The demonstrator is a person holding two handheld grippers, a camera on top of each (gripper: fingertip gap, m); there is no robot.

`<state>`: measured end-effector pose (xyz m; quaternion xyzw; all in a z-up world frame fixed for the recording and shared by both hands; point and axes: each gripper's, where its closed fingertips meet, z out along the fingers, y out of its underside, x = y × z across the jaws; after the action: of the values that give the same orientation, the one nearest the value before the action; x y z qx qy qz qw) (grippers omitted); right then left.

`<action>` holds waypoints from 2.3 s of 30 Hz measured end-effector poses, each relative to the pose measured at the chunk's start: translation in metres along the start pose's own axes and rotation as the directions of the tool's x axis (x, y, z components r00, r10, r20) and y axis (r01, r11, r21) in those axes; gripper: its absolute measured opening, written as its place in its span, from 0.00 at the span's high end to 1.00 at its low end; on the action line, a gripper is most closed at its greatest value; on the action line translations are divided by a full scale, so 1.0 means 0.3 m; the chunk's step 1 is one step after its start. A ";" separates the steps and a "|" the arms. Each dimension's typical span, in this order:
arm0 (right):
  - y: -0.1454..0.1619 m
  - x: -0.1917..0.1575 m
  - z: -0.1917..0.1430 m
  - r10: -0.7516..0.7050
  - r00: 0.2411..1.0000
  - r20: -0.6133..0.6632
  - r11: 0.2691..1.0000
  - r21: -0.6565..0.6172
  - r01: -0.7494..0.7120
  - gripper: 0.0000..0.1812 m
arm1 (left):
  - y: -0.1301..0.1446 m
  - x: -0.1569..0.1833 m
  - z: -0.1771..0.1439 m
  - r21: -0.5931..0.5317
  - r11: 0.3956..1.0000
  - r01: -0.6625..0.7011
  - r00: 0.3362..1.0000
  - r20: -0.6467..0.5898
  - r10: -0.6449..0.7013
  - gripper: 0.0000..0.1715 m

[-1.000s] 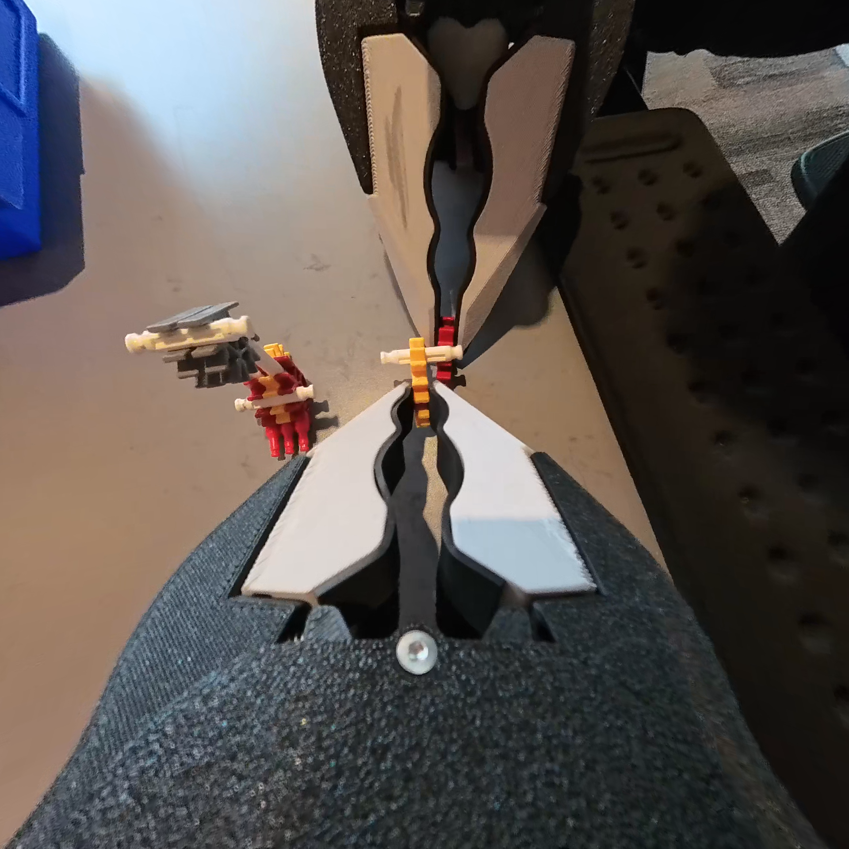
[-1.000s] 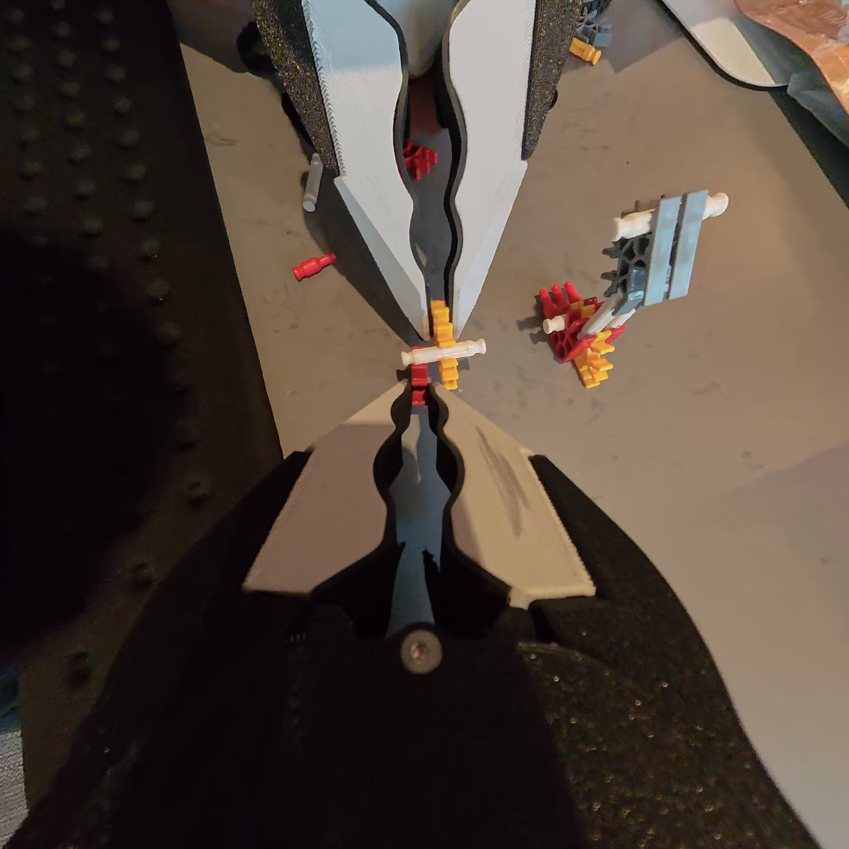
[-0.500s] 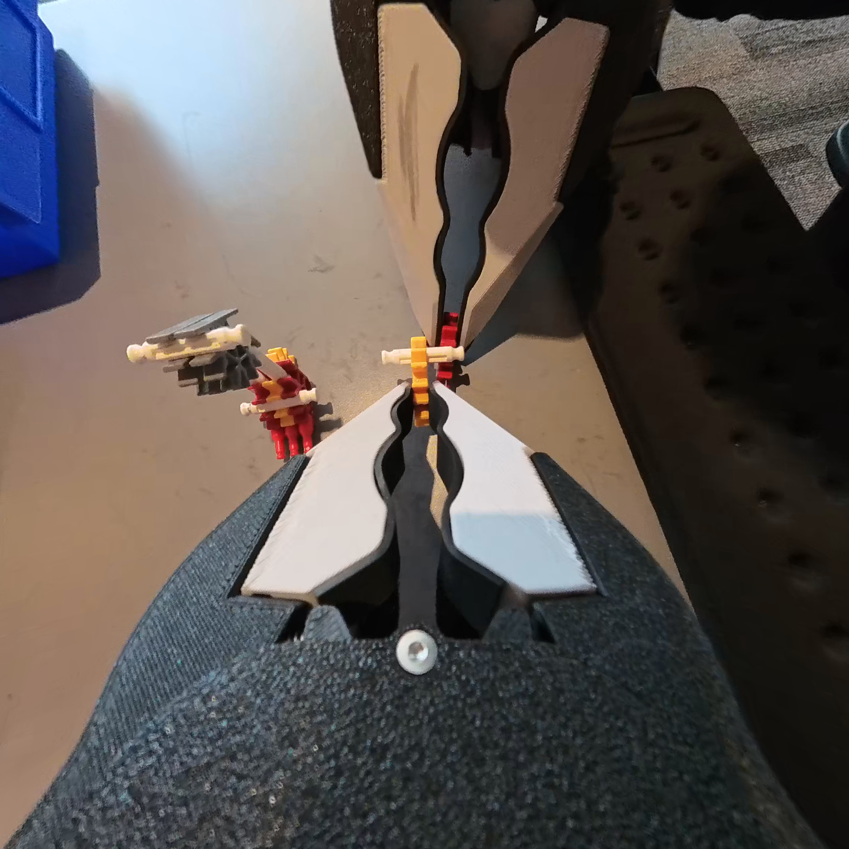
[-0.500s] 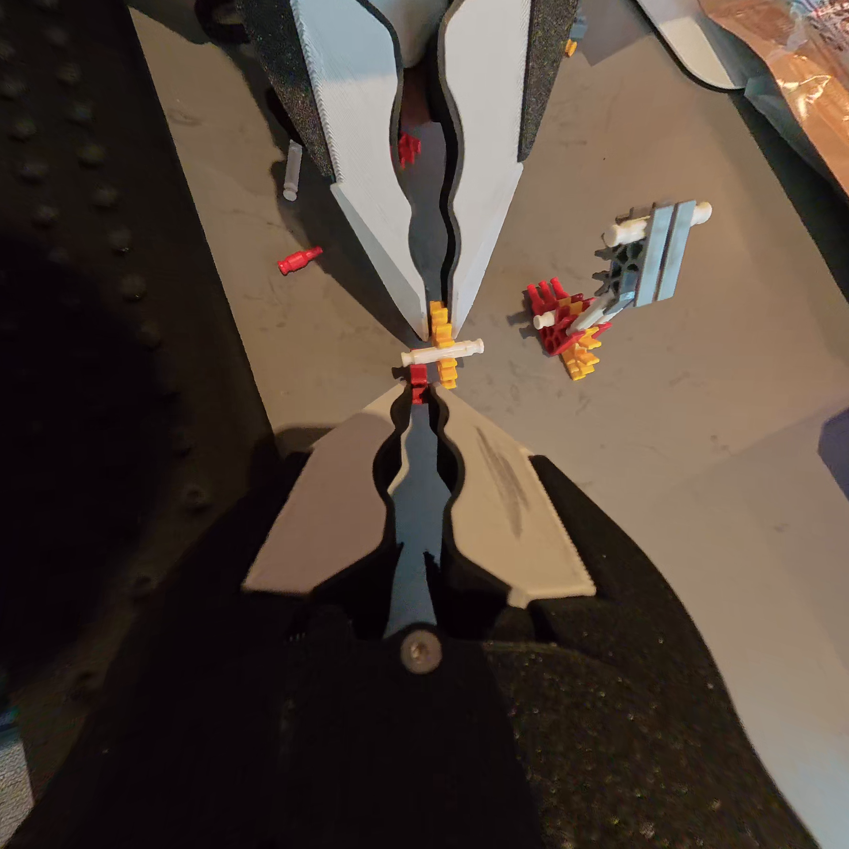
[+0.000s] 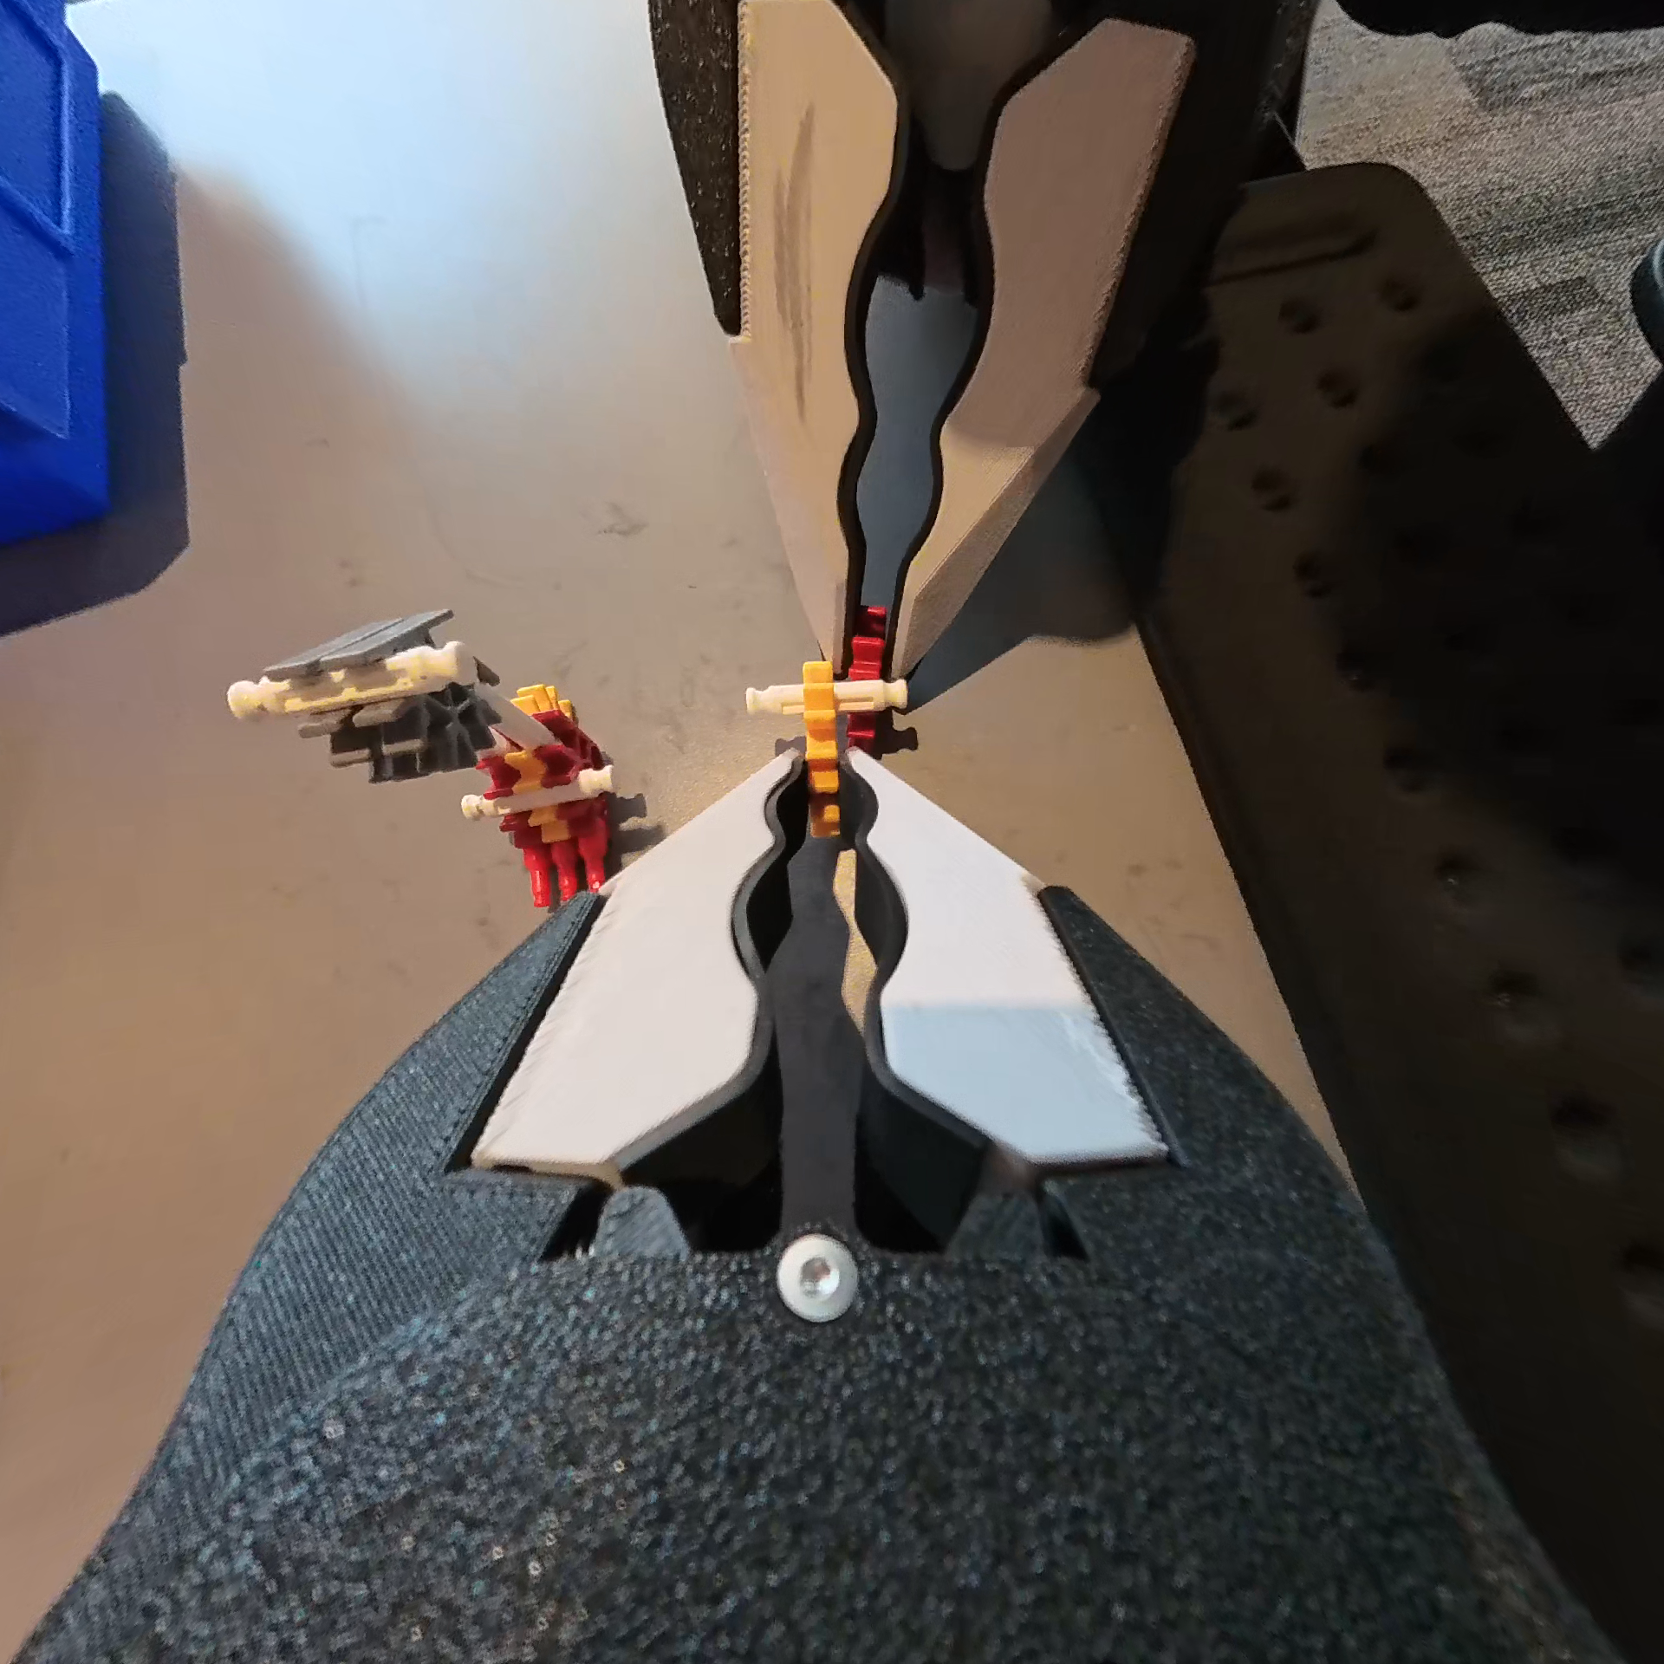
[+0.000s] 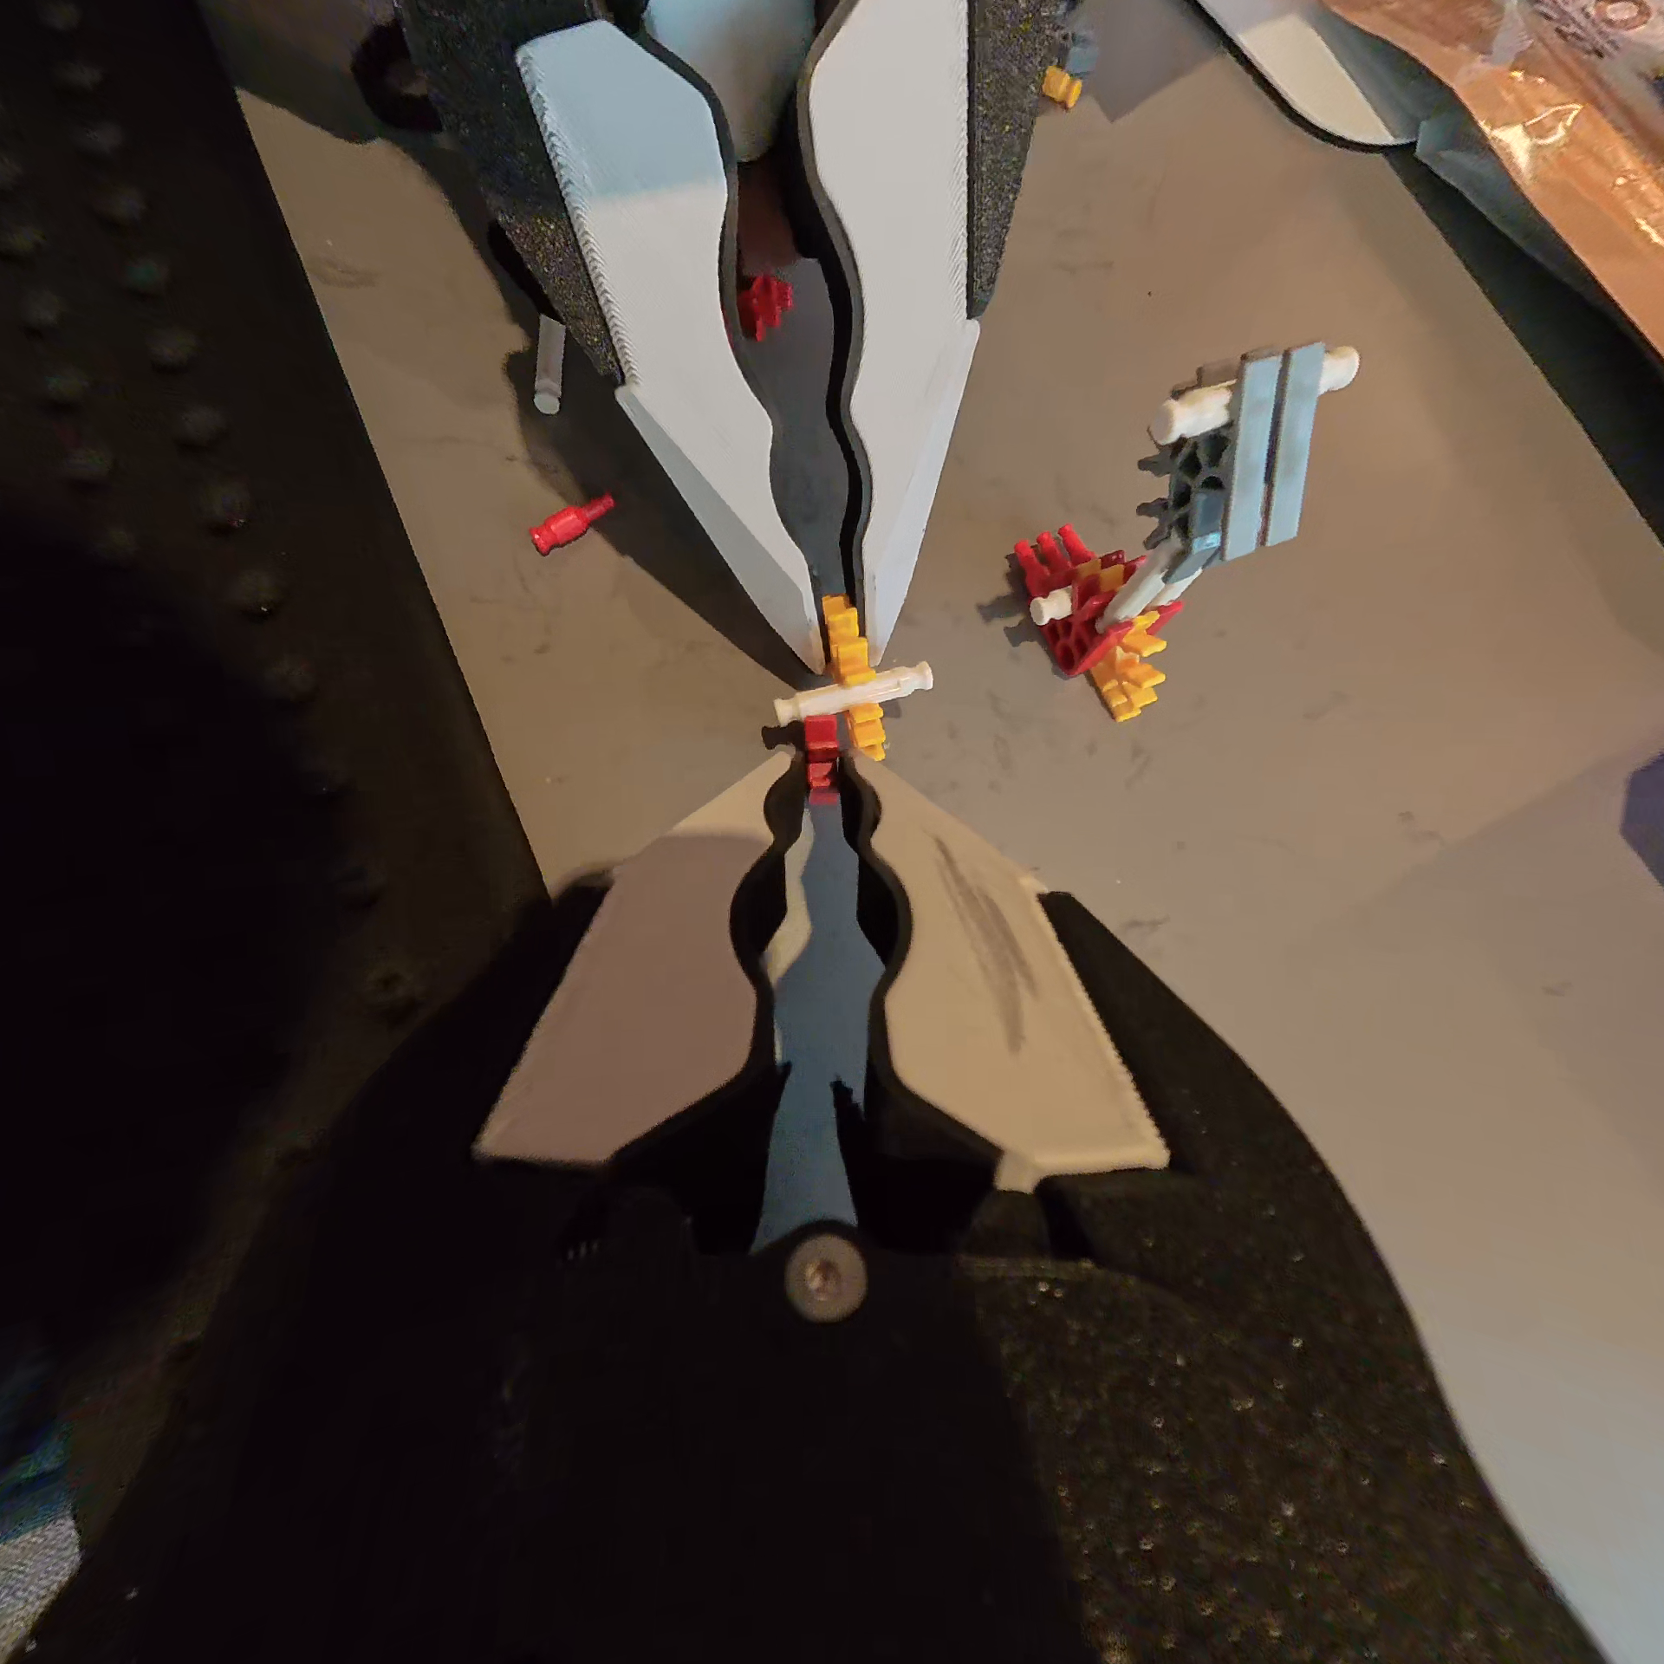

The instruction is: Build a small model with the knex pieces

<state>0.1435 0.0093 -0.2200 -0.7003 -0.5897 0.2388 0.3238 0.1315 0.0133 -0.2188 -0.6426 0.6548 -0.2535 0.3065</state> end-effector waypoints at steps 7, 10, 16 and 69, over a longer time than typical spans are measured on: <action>0.007 0.004 -0.001 0.026 1.000 0.017 1.000 0.014 -0.026 0.96 | -0.002 -0.002 0.006 -0.032 0.998 -0.054 0.999 0.005 0.054 0.97; 0.013 0.007 -0.004 0.030 1.000 0.011 1.000 0.009 -0.030 0.96 | -0.006 -0.004 0.011 -0.045 0.996 -0.073 0.997 0.004 0.073 0.97; 0.019 0.011 -0.005 0.028 1.000 -0.005 1.000 0.001 -0.028 0.96 | -0.008 -0.006 0.017 -0.054 0.995 -0.087 0.996 0.002 0.088 0.97; 0.053 0.024 -0.057 0.005 0.999 -0.033 1.000 -0.015 -0.005 0.97 | -0.021 0.000 0.038 -0.105 0.989 -0.101 0.994 0.027 0.104 0.97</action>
<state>0.1679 0.0120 -0.2197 -0.7081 -0.5842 0.2234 0.3276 0.1443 0.0138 -0.2220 -0.6272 0.6943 -0.1924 0.2960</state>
